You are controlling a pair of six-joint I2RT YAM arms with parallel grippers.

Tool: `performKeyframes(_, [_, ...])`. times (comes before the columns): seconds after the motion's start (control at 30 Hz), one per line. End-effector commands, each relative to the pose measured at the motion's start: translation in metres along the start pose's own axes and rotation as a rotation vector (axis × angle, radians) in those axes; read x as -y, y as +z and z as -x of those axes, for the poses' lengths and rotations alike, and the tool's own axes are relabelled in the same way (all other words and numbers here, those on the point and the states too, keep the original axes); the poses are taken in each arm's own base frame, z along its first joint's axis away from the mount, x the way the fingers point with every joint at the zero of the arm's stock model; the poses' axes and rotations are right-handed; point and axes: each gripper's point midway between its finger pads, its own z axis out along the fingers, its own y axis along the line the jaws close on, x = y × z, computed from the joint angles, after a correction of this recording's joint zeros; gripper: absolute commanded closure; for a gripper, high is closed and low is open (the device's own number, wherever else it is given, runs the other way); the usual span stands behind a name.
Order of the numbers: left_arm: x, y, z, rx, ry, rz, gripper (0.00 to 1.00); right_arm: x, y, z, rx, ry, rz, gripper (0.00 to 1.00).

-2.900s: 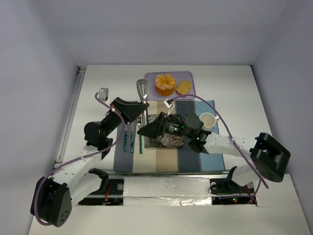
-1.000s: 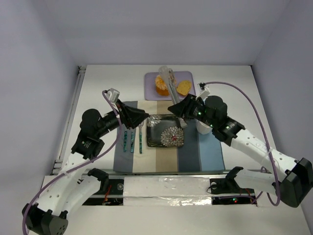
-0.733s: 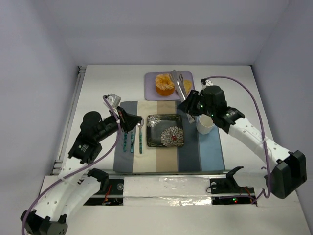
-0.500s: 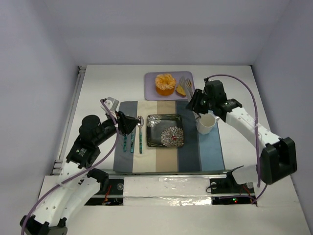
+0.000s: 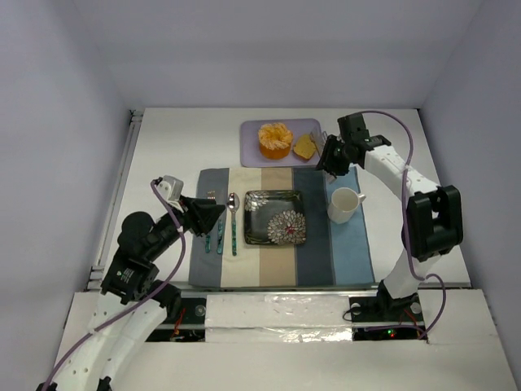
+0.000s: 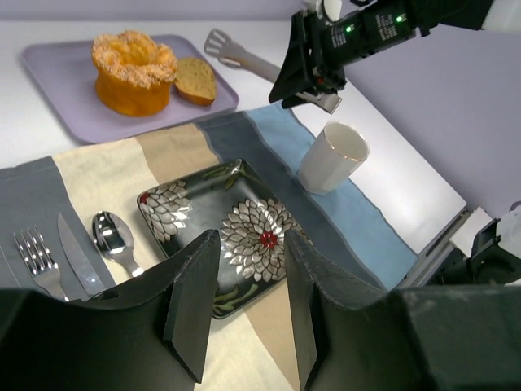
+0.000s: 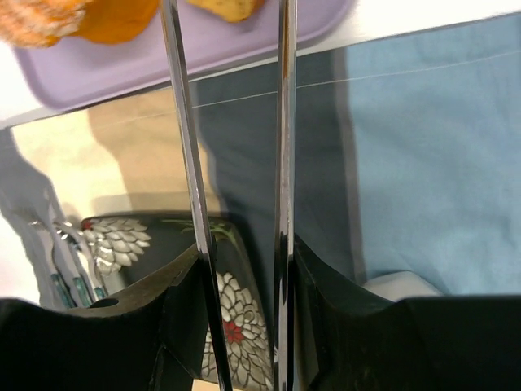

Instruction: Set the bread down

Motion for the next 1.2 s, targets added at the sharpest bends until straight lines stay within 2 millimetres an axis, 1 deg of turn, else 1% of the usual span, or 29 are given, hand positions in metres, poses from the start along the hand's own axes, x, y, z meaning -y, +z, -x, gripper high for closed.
performKeyframes(0.0, [0.004,-0.003,0.010,0.055,0.028,-0.014,0.65,0.003,-0.008,0.020,0.032,0.023,-0.035,0.55])
performKeyframes(0.17, [0.005,-0.006,0.014,0.073,0.032,-0.013,0.65,0.012,0.001,0.022,0.014,0.042,-0.081,0.55])
performKeyframes(0.27, [0.007,-0.008,0.015,0.077,0.034,-0.019,0.65,0.010,0.009,0.018,-0.014,0.054,-0.070,0.55])
performKeyframes(0.3, [0.007,-0.008,0.014,0.077,0.034,-0.017,0.65,0.009,0.014,0.014,-0.032,0.055,-0.055,0.55])
performKeyframes(0.47, [0.008,-0.008,0.013,0.074,0.034,-0.023,0.65,0.006,0.025,0.012,-0.049,0.071,-0.033,0.55])
performKeyframes(0.57, [0.008,-0.008,0.013,0.073,0.033,-0.019,0.65,0.006,0.033,0.005,-0.078,0.075,-0.019,0.56])
performKeyframes(0.6, [0.008,-0.008,0.014,0.073,0.033,-0.021,0.65,0.005,0.035,0.004,-0.084,0.077,-0.012,0.61])
performKeyframes(0.67, [0.007,-0.007,0.012,0.068,0.032,-0.016,0.65,0.006,0.037,0.005,-0.076,0.093,0.001,0.66])
performKeyframes(0.73, [0.006,-0.006,0.012,0.066,0.030,-0.010,0.65,0.002,0.035,0.006,-0.065,0.097,0.031,0.70])
performKeyframes(0.77, [0.006,-0.006,0.012,0.065,0.030,-0.011,0.65,-0.001,0.033,0.008,-0.057,0.098,0.040,0.73])
performKeyframes(0.8, [0.006,-0.006,0.013,0.067,0.031,-0.012,0.65,-0.004,0.027,0.011,-0.047,0.099,0.052,0.79])
performKeyframes(0.87, [0.005,-0.006,0.012,0.064,0.029,-0.007,0.65,-0.011,0.018,0.018,-0.010,0.094,0.079,0.82])
performKeyframes(0.9, [0.004,-0.005,0.011,0.062,0.028,-0.005,0.65,-0.017,0.006,0.025,0.025,0.087,0.100,0.84])
performKeyframes(1.0, [0.003,-0.004,0.010,0.057,0.027,0.000,0.65,-0.027,-0.015,0.033,0.070,0.079,0.148,0.87])
performKeyframes(1.03, [0.003,-0.004,0.010,0.056,0.026,0.002,0.65,-0.036,-0.034,0.040,0.116,0.070,0.182,0.87])
performKeyframes(1.1, [0.001,-0.003,0.009,0.054,0.023,0.008,0.65,-0.038,-0.049,0.040,0.135,0.064,0.200,0.87])
performKeyframes(1.13, [0.001,-0.003,0.009,0.054,0.023,0.008,0.65,-0.044,-0.066,0.041,0.162,0.056,0.227,0.87])
performKeyframes(1.17, [0.000,-0.002,0.008,0.050,0.022,0.011,0.65,-0.046,-0.074,0.040,0.170,0.047,0.247,0.87])
